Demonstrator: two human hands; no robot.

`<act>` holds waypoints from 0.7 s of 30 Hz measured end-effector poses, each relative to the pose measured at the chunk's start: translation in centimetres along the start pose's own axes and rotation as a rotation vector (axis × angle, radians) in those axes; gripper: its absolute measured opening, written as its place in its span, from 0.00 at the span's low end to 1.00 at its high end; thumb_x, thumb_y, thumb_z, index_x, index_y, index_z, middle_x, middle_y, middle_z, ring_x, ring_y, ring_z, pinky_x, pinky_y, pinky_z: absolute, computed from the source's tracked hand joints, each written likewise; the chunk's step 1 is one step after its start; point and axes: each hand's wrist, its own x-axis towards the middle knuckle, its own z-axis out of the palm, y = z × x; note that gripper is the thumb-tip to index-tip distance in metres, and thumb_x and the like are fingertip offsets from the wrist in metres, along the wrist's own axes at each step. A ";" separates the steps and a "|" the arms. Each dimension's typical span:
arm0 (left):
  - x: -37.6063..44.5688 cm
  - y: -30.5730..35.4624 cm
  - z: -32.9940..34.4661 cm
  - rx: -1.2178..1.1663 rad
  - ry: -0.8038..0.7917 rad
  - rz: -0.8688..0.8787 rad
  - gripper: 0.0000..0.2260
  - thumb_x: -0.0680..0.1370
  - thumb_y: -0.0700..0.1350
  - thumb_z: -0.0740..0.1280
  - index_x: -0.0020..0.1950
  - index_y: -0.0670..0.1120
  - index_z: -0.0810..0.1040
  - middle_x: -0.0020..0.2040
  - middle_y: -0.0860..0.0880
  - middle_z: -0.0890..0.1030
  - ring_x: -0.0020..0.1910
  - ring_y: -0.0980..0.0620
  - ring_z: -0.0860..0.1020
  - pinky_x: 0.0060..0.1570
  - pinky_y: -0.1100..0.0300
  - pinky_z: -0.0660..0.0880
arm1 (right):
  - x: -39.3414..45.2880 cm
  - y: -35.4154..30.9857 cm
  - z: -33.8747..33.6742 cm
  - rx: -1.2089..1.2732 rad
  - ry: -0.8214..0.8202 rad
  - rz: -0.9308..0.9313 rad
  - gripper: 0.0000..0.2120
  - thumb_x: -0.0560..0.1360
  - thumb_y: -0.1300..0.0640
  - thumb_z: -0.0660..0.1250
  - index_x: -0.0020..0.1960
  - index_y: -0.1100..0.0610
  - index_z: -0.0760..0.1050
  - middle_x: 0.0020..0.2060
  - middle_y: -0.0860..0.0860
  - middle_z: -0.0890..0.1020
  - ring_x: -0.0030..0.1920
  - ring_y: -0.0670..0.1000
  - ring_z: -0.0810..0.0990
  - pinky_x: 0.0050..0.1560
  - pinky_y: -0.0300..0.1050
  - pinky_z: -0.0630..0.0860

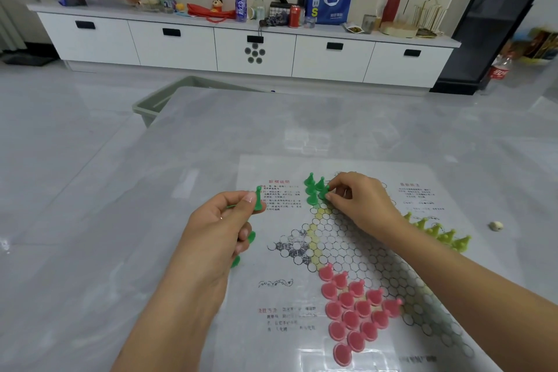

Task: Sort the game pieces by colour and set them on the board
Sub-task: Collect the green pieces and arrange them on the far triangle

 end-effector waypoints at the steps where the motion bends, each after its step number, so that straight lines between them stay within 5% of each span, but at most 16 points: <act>1: 0.0 0.0 0.0 0.000 -0.001 0.002 0.12 0.75 0.45 0.66 0.32 0.51 0.81 0.39 0.44 0.77 0.21 0.58 0.63 0.30 0.59 0.53 | 0.0 0.0 0.1 -0.004 0.000 -0.003 0.06 0.73 0.57 0.68 0.49 0.55 0.79 0.33 0.42 0.75 0.35 0.40 0.71 0.36 0.30 0.66; 7: 0.1 -0.1 0.0 -0.007 0.004 0.003 0.10 0.74 0.45 0.67 0.33 0.50 0.81 0.34 0.50 0.80 0.21 0.58 0.63 0.27 0.62 0.54 | 0.0 0.1 0.3 -0.013 0.011 -0.021 0.05 0.72 0.56 0.68 0.48 0.55 0.79 0.33 0.43 0.75 0.35 0.40 0.71 0.35 0.31 0.66; 16: 0.0 0.0 0.0 0.016 -0.004 0.002 0.12 0.74 0.45 0.66 0.32 0.53 0.82 0.38 0.45 0.77 0.21 0.58 0.63 0.28 0.62 0.54 | 0.0 0.3 0.4 -0.010 0.002 -0.014 0.06 0.72 0.55 0.68 0.48 0.54 0.79 0.33 0.42 0.75 0.35 0.39 0.71 0.34 0.30 0.65; 21: 0.0 0.0 0.3 0.018 -0.023 -0.001 0.03 0.74 0.41 0.66 0.41 0.46 0.79 0.35 0.53 0.83 0.21 0.59 0.64 0.24 0.65 0.58 | -0.6 -1.0 -1.3 0.047 0.101 0.063 0.04 0.73 0.55 0.67 0.43 0.55 0.77 0.35 0.46 0.78 0.36 0.44 0.74 0.36 0.33 0.69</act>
